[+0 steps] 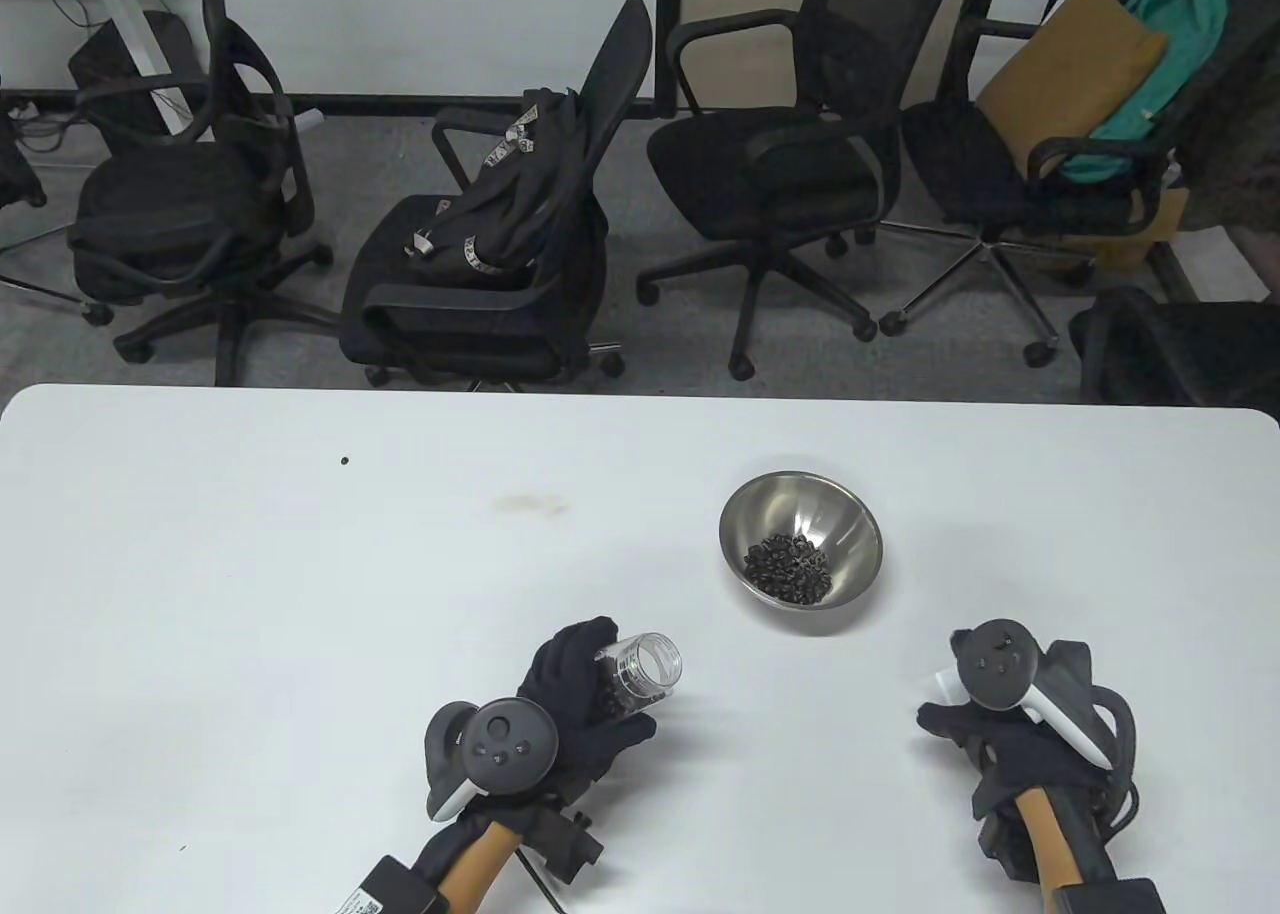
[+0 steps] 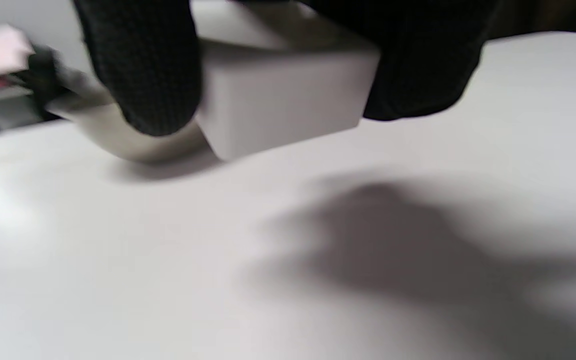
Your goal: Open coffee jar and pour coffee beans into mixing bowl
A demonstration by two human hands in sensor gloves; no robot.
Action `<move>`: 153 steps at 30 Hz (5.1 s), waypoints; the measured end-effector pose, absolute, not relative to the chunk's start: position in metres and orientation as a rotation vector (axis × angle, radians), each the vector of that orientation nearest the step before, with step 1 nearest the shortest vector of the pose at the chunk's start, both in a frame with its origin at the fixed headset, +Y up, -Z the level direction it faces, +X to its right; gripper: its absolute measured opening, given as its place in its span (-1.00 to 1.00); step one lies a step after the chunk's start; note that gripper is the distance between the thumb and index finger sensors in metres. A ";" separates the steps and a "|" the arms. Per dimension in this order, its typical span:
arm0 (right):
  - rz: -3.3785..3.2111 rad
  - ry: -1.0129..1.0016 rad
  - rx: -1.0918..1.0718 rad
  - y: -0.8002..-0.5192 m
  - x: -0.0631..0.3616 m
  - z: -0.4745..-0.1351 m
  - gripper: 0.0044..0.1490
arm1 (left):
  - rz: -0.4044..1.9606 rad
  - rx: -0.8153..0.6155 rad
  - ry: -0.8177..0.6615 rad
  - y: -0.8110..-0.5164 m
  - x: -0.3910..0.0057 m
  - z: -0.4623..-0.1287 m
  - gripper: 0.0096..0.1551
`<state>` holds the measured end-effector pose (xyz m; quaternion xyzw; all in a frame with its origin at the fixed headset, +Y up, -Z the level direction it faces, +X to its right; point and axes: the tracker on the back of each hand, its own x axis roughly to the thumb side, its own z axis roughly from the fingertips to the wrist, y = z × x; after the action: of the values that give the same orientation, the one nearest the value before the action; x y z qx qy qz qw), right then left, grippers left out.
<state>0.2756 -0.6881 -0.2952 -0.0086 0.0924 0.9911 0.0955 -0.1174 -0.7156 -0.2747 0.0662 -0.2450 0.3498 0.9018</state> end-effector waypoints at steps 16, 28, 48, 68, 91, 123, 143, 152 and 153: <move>2.756 -0.158 0.768 -0.631 0.164 -0.281 0.24 | 0.679 0.060 -0.547 -0.723 -0.110 -0.277 0.15; 2.719 -0.203 1.025 -0.637 0.137 -0.265 0.23 | 0.652 0.042 -0.624 -0.724 -0.101 -0.275 0.15; 2.749 -0.199 1.180 -0.659 0.111 -0.261 0.22 | 0.644 0.040 -0.722 -0.724 -0.093 -0.268 0.15; 2.685 -0.082 0.696 -0.668 0.113 -0.270 0.24 | 0.557 0.132 -0.676 -0.725 -0.085 -0.260 0.15; 2.732 -0.082 1.156 -0.652 0.111 -0.259 0.18 | 0.590 0.092 -0.738 -0.727 -0.086 -0.264 0.15; 2.559 0.021 0.592 -0.672 0.125 -0.273 0.19 | 0.505 0.182 -0.701 -0.726 -0.080 -0.255 0.15; 2.744 -0.063 1.206 -0.661 0.108 -0.256 0.23 | 0.567 0.121 -0.749 -0.727 -0.082 -0.260 0.15; 2.720 -0.065 1.125 -0.661 0.111 -0.259 0.24 | 0.550 0.152 -0.745 -0.726 -0.082 -0.259 0.15; 2.718 -0.068 1.083 -0.661 0.112 -0.260 0.24 | 0.547 0.158 -0.743 -0.726 -0.081 -0.258 0.15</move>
<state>0.1122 -0.6615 -0.2603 0.3679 -0.0231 0.9234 0.1072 -0.0814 -0.7260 -0.2583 0.0762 -0.3581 0.2638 0.8924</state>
